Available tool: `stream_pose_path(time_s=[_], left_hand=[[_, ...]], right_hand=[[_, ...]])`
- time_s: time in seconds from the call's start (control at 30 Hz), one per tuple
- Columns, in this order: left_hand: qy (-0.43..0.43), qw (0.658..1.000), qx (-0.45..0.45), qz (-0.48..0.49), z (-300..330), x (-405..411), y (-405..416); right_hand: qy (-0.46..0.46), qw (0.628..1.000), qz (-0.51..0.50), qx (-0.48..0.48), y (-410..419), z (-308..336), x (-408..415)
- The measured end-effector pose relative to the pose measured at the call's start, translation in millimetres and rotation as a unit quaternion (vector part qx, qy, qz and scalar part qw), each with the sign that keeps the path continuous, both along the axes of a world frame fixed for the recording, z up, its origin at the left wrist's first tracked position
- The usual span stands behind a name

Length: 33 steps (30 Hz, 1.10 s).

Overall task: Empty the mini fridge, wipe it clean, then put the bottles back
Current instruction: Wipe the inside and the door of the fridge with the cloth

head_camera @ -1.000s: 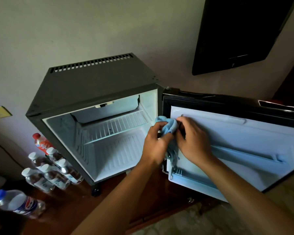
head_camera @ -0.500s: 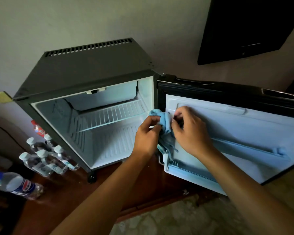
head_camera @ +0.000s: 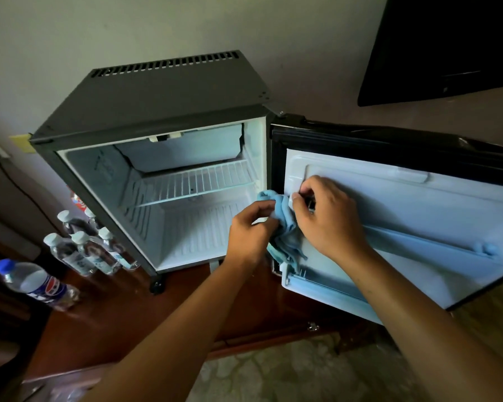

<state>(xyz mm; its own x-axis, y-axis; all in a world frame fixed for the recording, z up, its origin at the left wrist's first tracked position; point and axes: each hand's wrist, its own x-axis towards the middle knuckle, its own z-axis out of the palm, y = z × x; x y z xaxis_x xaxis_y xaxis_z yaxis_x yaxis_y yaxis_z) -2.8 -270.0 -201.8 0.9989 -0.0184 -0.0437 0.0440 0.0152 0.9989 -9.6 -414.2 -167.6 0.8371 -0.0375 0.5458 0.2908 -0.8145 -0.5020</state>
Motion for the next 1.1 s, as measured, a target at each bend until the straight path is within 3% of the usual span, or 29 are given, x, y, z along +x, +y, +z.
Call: stream_pose_path(time_s=[0.3, 0.57, 1.1], left_hand=[[-0.090, 0.996, -0.015, -0.002, 33, 2, -12], [-0.123, 0.989, 0.072, -0.039, 21, 1, -17], [-0.026, 0.984, 0.169, -0.045, -36, -2, -22]], right_hand=[[0.018, 1.000, 0.023, 0.007, -22, 1, 12], [0.028, 0.998, 0.051, -0.011, -29, 3, 14], [0.017, 0.999, 0.046, -0.022, -28, -1, 15]])
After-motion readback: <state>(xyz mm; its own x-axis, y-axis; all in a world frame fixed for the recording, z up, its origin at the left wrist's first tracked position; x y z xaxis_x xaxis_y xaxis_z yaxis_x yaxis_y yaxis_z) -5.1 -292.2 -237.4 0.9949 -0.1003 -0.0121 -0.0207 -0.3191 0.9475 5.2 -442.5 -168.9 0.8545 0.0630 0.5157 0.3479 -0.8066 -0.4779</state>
